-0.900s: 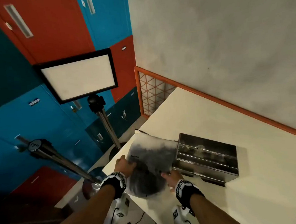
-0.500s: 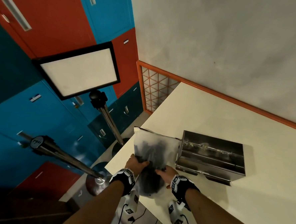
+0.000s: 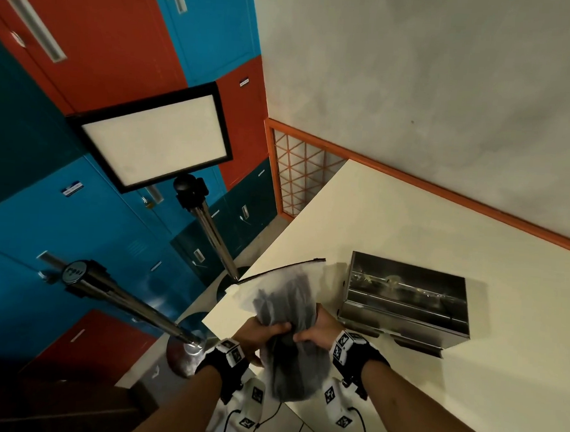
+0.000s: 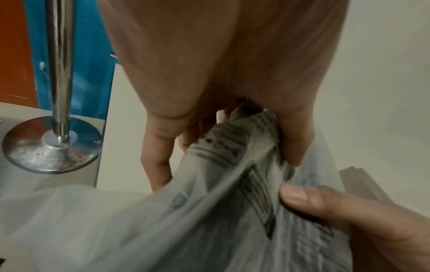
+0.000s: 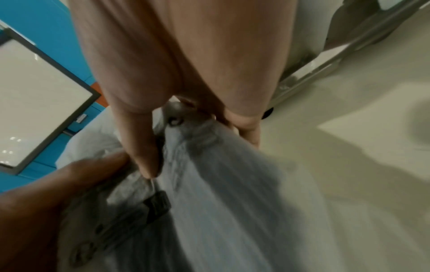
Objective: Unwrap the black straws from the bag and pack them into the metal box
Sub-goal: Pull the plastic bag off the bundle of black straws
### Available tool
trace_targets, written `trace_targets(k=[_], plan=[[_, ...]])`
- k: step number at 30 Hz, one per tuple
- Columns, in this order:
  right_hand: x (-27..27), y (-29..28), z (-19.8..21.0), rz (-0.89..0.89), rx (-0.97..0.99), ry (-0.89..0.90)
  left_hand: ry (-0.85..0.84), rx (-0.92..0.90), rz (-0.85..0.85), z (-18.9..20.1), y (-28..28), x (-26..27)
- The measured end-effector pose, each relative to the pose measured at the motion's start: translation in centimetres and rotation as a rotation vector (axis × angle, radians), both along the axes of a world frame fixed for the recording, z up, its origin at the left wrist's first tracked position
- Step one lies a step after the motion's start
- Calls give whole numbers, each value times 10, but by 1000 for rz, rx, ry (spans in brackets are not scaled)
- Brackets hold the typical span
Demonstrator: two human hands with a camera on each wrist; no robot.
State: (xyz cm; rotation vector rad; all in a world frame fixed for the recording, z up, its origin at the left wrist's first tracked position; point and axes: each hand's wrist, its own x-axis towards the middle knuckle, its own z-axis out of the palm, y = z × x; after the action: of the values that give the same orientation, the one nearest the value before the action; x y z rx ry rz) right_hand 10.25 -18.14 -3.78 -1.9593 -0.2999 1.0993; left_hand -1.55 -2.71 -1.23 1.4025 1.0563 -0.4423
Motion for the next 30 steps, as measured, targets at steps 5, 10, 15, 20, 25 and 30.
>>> trace_targets(k=[5,10,15,20,25,30], plan=[[2,-16,27,59,74,-6,-336,86,-59,9,-8,-13],[-5,-54,66,36,242,-11,-414,363,-284,18,-16,-23],[-14,-94,92,-86,400,-51,-493,461,-399,33,-48,-15],[-17,-120,91,-279,357,-147,-591,428,-319,36,-82,0],[-12,-149,83,-245,251,-146,-628,269,-322,37,-104,18],[-8,-161,89,-308,336,-97,-716,186,-248,52,-115,27]])
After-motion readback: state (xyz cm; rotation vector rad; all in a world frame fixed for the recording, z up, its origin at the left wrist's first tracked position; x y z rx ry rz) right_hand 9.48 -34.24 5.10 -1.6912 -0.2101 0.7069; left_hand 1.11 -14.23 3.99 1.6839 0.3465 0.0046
